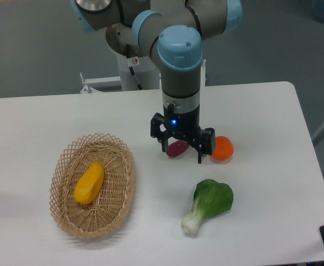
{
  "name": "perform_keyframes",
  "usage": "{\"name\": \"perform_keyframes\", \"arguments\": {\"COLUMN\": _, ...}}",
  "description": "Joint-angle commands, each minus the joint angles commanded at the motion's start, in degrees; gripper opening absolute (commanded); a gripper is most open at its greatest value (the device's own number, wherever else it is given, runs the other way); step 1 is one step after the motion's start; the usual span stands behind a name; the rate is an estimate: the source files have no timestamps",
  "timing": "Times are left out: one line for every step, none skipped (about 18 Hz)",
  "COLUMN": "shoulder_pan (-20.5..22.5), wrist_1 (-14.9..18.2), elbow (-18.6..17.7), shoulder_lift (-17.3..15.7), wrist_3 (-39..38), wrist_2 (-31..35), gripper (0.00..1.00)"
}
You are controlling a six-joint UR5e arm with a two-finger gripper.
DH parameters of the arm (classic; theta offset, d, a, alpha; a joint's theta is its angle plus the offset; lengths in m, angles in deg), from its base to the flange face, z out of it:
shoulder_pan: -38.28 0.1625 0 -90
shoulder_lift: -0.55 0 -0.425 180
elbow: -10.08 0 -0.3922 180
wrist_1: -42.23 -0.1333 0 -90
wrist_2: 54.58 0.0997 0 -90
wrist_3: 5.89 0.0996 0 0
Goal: Pick up the mango from the basket
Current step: 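Move the open gripper from beside the orange over to the wicker basket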
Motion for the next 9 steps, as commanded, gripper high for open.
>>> {"name": "perform_keyframes", "arguments": {"shoulder_pan": -0.17, "wrist_1": -0.09, "elbow": -0.26, "shoulder_lift": 0.00, "wrist_3": 0.00, "wrist_2": 0.00, "gripper": 1.00}}
{"name": "perform_keyframes", "arguments": {"shoulder_pan": -0.26, "wrist_1": -0.09, "elbow": -0.35, "shoulder_lift": -0.09, "wrist_3": 0.00, "wrist_2": 0.09, "gripper": 1.00}}
{"name": "perform_keyframes", "arguments": {"shoulder_pan": -0.35, "wrist_1": 0.00, "elbow": -0.53, "shoulder_lift": -0.35, "wrist_3": -0.09, "wrist_2": 0.00, "gripper": 1.00}}
{"name": "perform_keyframes", "arguments": {"shoulder_pan": -0.44, "wrist_1": 0.00, "elbow": -0.53, "shoulder_lift": -0.79, "wrist_3": -0.52, "wrist_2": -0.09, "gripper": 1.00}}
{"name": "perform_keyframes", "arguments": {"shoulder_pan": -0.44, "wrist_1": 0.26, "elbow": -0.96, "shoulder_lift": -1.31, "wrist_3": -0.88, "wrist_2": -0.09, "gripper": 1.00}}
{"name": "perform_keyframes", "arguments": {"shoulder_pan": -0.53, "wrist_1": 0.26, "elbow": -1.75, "shoulder_lift": -2.19, "wrist_3": -1.66, "wrist_2": -0.17, "gripper": 1.00}}
{"name": "perform_keyframes", "arguments": {"shoulder_pan": -0.61, "wrist_1": 0.09, "elbow": -2.98, "shoulder_lift": -3.33, "wrist_3": -3.06, "wrist_2": -0.26, "gripper": 1.00}}
{"name": "perform_keyframes", "arguments": {"shoulder_pan": -0.70, "wrist_1": -0.17, "elbow": -4.21, "shoulder_lift": -4.38, "wrist_3": -4.38, "wrist_2": -0.44, "gripper": 1.00}}
{"name": "perform_keyframes", "arguments": {"shoulder_pan": -0.79, "wrist_1": -0.26, "elbow": -5.00, "shoulder_lift": -5.00, "wrist_3": -5.61, "wrist_2": -0.87, "gripper": 1.00}}
